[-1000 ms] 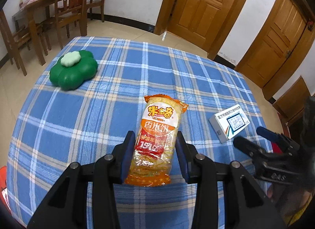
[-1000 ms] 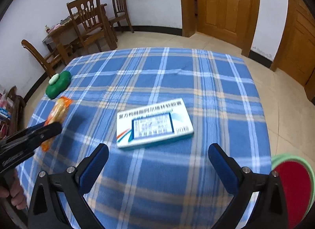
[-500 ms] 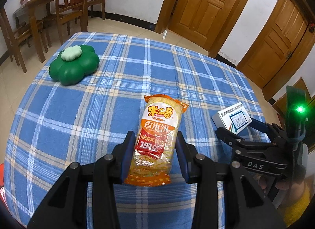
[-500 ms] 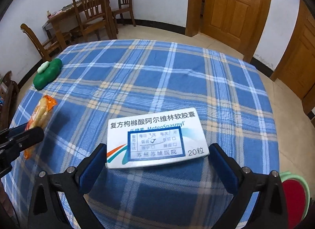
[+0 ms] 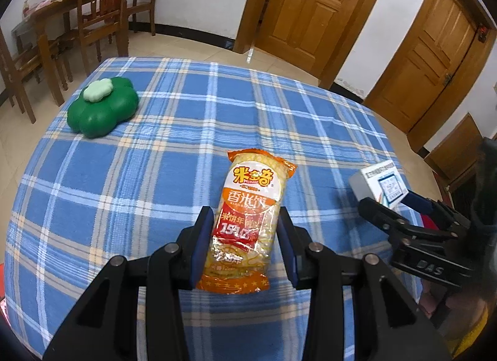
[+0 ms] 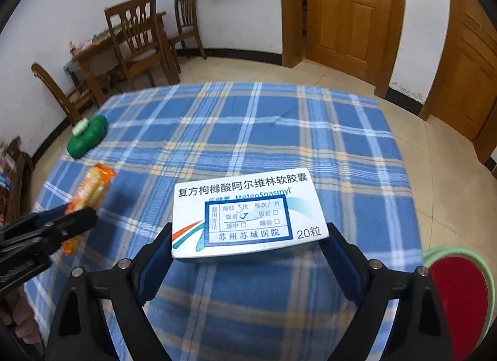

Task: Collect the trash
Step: 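Grasp the white medicine box with the right tool while the left tool holds the snack bag, then carry the box over the bucket and open the right tool while the left tool carries the bag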

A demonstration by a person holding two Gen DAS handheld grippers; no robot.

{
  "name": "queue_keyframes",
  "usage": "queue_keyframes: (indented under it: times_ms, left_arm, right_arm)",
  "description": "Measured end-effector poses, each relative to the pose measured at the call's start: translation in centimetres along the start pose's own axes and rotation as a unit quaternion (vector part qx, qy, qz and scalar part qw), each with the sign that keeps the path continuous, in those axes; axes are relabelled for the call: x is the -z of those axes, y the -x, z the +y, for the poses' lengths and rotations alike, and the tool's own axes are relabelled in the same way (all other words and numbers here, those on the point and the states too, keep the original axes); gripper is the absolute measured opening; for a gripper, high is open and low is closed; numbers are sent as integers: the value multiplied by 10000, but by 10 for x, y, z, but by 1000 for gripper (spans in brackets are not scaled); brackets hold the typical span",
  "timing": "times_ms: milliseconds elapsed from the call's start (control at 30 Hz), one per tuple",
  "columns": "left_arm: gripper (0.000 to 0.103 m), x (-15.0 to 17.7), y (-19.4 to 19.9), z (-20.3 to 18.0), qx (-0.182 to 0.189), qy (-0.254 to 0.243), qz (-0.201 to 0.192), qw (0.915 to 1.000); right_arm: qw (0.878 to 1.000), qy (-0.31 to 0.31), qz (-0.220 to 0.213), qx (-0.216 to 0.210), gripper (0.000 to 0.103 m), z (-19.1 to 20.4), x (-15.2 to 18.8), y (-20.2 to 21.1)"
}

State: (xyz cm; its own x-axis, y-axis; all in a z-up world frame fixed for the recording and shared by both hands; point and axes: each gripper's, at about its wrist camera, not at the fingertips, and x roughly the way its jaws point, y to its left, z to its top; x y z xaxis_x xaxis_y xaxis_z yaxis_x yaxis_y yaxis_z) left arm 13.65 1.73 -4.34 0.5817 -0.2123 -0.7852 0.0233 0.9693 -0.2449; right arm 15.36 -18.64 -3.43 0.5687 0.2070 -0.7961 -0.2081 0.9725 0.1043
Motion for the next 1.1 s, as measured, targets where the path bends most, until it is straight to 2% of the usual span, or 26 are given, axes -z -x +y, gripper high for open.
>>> queue_keyframes:
  times_ms: [267, 500, 833, 1100]
  left_arm:
    - [41, 3, 11, -28, 244, -309, -63, 9992]
    - [41, 8, 19, -59, 563, -616, -47, 9965]
    - [41, 16, 27, -106, 969, -1098, 56, 9892]
    - [41, 23, 32, -144, 1286, -1446, 178, 9809]
  right_arm:
    - [9983, -538, -231, -68, 92, -24, 18, 46]
    - [9935, -1045, -450, 82, 92, -55, 42, 87]
    - [9817, -1687, -681, 571, 92, -104, 77, 132]
    - [9696, -2203, -648, 841, 92, -142, 109, 145]
